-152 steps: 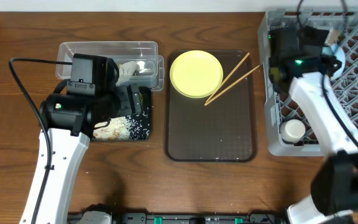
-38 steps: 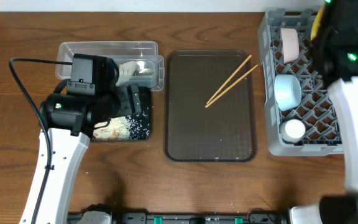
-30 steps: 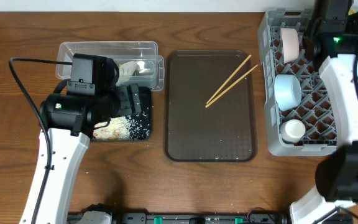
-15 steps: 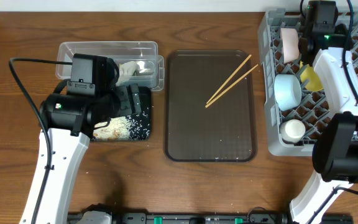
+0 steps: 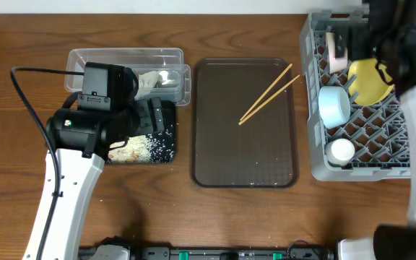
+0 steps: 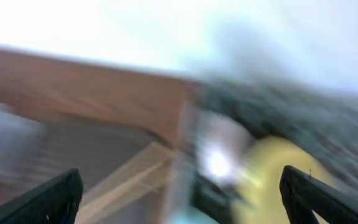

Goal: Sort waste into correct bins and load items into the dishwasher rack
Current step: 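Lower the yellow plate upright into the rack and open the right gripper, then grasp one wooden chopstick on the brown tray with the right gripper, then carry the chopstick right and drop it into the rack, then reach the right gripper back to the second chopstick and grasp it, then carry the second chopstick into the rack and release it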

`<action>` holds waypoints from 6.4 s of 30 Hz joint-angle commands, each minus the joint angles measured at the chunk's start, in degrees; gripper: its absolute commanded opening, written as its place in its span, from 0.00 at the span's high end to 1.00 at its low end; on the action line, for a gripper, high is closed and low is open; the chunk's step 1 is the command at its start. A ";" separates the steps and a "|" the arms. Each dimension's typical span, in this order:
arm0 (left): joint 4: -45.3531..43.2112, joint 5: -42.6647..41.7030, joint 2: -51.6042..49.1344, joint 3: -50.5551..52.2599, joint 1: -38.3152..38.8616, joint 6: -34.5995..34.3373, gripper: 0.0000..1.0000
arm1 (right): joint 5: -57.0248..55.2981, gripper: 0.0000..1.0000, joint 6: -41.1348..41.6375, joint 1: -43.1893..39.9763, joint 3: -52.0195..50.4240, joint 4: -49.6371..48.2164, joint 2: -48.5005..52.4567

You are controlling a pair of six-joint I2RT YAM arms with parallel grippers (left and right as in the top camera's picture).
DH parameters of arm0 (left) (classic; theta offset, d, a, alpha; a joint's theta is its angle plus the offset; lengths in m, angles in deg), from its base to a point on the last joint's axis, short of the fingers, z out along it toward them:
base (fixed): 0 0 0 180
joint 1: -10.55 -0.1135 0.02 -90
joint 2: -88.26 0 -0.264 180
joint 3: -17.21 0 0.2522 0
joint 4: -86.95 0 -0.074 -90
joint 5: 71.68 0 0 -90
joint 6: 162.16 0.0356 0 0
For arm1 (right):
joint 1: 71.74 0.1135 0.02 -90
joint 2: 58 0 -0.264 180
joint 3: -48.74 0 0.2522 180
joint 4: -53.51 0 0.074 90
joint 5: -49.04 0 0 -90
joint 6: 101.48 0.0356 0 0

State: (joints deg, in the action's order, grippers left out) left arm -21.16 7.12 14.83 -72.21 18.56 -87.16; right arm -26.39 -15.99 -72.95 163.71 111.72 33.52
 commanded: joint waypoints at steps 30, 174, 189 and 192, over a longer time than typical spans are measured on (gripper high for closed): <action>0.11 0.33 -0.20 -0.33 -0.22 0.31 0.11 | -25.51 0.52 44.72 19.91 -12.46 -3.43 31.32; 0.11 0.33 -0.20 -0.33 -0.22 0.31 0.11 | -26.53 0.99 4.00 6.29 1.92 31.04 6.93; 0.11 0.33 -0.20 -0.33 -0.22 0.31 0.11 | -26.56 0.52 -0.31 -4.83 -12.31 27.43 7.61; 0.11 0.35 -0.20 -0.33 -0.22 0.31 0.11 | -26.10 0.27 -0.24 -4.81 -11.87 26.91 7.52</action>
State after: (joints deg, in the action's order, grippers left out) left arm -21.18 7.12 14.83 -72.21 18.56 -87.16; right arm -52.36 -15.51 -77.63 151.15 138.84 42.44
